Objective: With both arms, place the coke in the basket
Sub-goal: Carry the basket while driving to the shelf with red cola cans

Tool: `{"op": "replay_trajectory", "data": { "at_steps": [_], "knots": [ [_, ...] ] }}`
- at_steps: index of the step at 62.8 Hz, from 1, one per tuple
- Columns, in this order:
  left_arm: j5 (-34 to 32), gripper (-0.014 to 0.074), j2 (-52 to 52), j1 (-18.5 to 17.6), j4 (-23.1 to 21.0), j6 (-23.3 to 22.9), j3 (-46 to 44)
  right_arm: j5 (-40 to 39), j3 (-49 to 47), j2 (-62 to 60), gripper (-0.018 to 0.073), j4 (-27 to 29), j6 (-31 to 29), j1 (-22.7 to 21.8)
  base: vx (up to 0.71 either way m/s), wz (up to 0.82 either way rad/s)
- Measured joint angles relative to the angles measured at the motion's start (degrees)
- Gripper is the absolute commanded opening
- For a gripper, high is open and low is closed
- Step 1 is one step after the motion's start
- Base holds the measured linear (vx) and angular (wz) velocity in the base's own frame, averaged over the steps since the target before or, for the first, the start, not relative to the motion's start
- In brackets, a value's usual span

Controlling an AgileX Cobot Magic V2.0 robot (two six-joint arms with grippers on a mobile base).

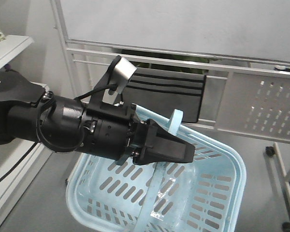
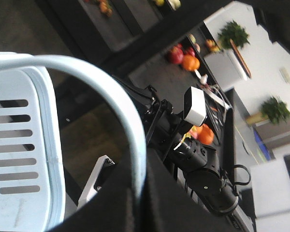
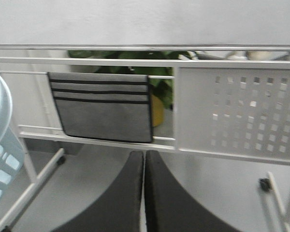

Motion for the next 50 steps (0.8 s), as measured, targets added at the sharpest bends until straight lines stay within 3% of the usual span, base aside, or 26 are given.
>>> {"op": "replay_trajectory", "data": {
  "at_steps": [50],
  "knots": [
    [0.0, -0.0006, 0.0, 0.0, 0.0, 0.0, 0.0, 0.0, 0.0, 0.0, -0.0005, 0.0, 0.0, 0.0, 0.16, 0.59]
  ]
}}
